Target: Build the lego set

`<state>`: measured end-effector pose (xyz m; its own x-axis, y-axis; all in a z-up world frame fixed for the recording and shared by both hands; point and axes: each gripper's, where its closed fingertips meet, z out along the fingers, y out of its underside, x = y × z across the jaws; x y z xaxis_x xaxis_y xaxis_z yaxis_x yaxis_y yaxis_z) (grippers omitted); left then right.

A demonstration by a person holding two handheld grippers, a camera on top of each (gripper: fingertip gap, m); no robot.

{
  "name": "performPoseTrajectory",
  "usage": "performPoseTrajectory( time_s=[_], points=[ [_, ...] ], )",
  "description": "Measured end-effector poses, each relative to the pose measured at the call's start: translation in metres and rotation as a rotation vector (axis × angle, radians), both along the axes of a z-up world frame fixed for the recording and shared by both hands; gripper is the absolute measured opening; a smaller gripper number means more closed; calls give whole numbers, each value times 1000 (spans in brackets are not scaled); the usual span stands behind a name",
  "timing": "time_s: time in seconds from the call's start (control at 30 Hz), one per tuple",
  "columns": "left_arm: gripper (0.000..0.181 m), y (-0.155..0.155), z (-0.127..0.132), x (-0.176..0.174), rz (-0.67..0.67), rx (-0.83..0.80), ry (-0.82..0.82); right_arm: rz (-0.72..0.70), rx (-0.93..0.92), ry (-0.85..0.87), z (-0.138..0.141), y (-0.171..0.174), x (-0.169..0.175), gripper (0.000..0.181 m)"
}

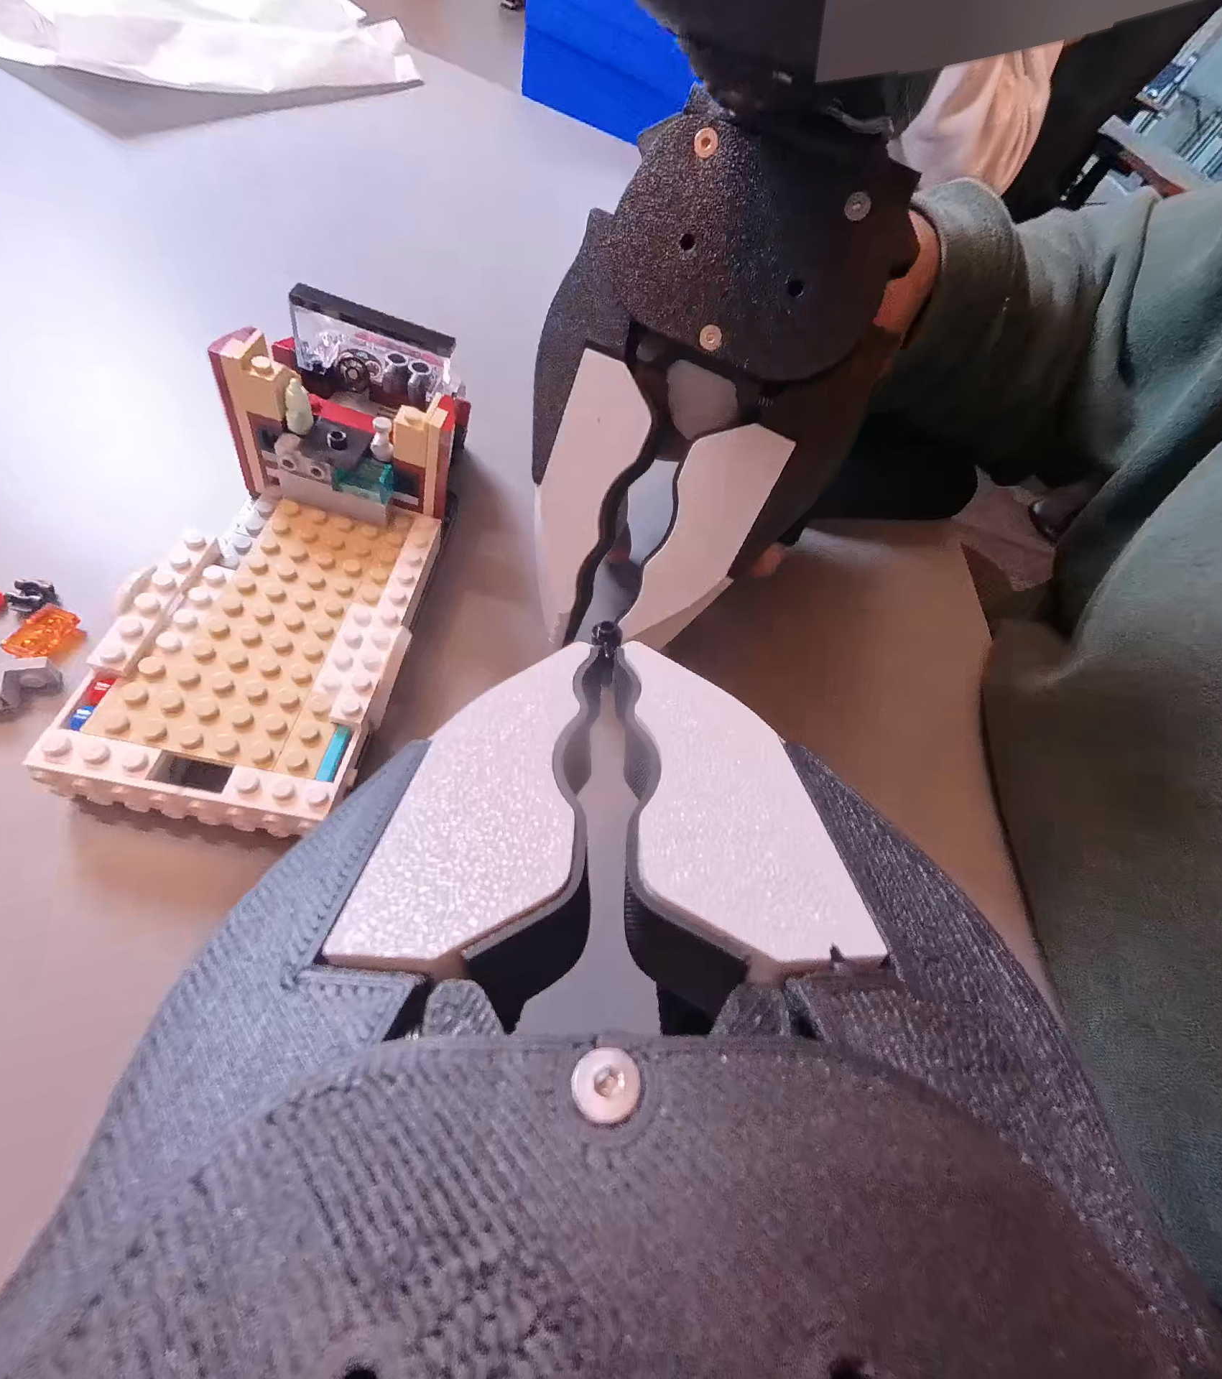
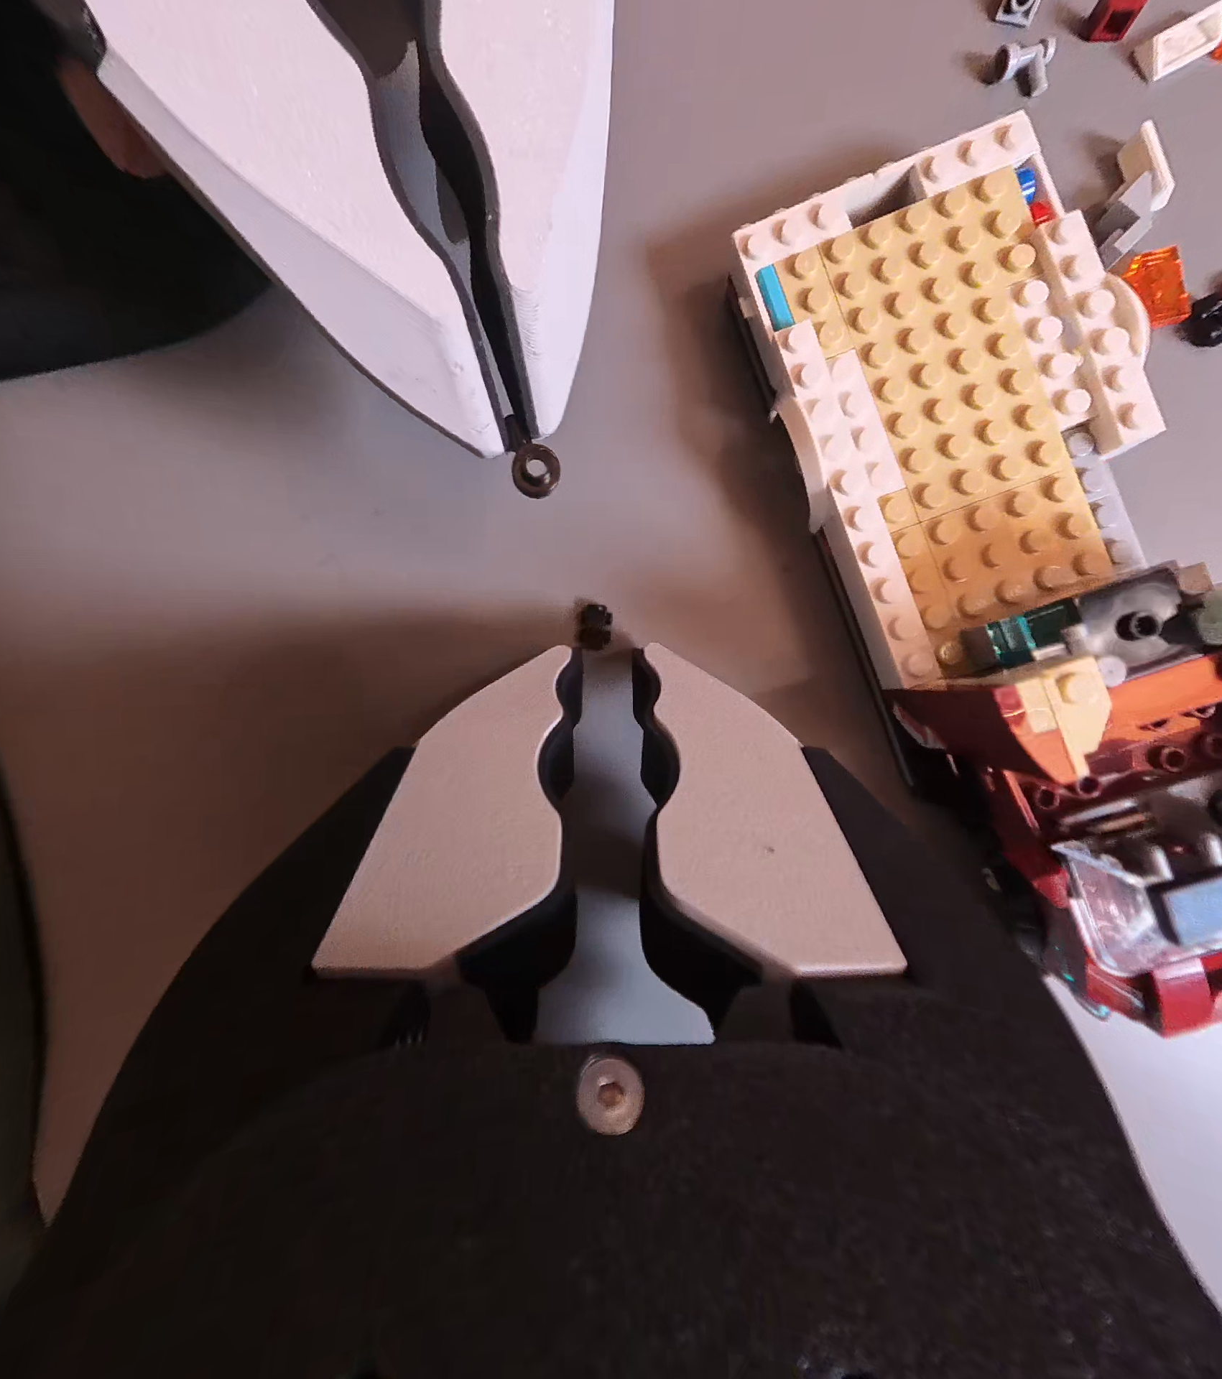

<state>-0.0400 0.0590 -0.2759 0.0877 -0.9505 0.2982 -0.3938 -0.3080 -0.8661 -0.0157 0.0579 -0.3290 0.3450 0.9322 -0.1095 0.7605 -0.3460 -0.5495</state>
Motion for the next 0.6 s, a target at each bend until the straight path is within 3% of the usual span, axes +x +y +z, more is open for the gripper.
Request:
performPoseTrajectory(
  time_s=[0.27,0.6],
  points=[
    [3,-3,-11,-3,-27,-16,38,37,5,-50,-3,0,-9,9],
    [3,-25,-33,6,-159,61,168,265,19,-52,-3,-28,-8,8]
  ],
)
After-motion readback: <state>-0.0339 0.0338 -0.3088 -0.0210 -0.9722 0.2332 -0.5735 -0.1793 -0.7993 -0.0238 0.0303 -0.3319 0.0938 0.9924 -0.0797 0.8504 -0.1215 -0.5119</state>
